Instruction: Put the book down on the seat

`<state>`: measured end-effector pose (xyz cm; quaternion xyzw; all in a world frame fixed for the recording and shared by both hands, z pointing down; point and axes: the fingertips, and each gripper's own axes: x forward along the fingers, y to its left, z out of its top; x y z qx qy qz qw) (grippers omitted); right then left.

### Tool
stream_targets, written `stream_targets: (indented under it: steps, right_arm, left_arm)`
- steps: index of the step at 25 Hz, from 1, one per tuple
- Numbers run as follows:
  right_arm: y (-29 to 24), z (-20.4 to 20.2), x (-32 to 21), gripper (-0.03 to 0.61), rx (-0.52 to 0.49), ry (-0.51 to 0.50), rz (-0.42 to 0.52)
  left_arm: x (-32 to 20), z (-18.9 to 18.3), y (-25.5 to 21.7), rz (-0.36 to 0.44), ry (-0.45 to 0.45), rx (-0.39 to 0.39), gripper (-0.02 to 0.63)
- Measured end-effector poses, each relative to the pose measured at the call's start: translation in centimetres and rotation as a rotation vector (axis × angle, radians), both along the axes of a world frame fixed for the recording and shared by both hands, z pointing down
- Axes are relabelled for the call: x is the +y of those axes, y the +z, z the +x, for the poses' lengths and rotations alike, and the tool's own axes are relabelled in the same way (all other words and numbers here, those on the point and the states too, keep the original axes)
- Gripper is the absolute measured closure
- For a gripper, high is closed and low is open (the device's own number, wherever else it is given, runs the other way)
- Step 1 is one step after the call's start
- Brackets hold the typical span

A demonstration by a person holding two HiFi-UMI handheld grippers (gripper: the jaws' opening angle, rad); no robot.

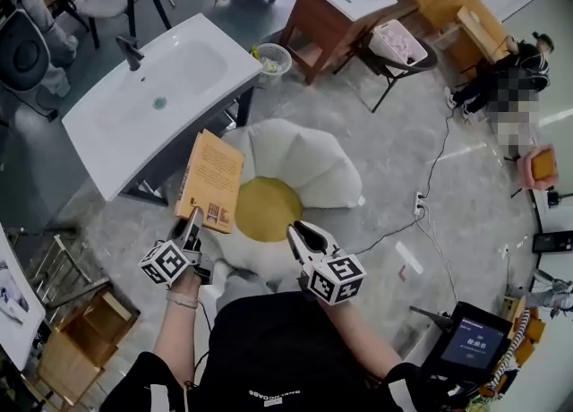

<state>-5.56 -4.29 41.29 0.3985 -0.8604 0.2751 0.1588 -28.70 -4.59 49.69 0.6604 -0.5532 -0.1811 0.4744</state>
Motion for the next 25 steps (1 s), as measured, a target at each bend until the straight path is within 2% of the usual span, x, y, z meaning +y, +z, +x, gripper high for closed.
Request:
stream_targets:
  steps: [11,17,25]
  right_arm:
    - [3.9,6.6,0.9,0.499,0.012,0.095,-0.089]
    - [5.3,8.7,0.4,0.499,-0.004,0.128,-0.131]
    - [7.9,11.0,2.2,0.499,0.002,0.154,-0.192]
  left_arm:
    - [-3.2,3.8,8.1,-0.114,0.048,-0.049,0.460]
    - [-5.4,5.2,11.2,-0.143,0.060,-0.070,0.460]
    - [-6.1,6.6,17.1,-0.216,0.098,-0.146,0.460]
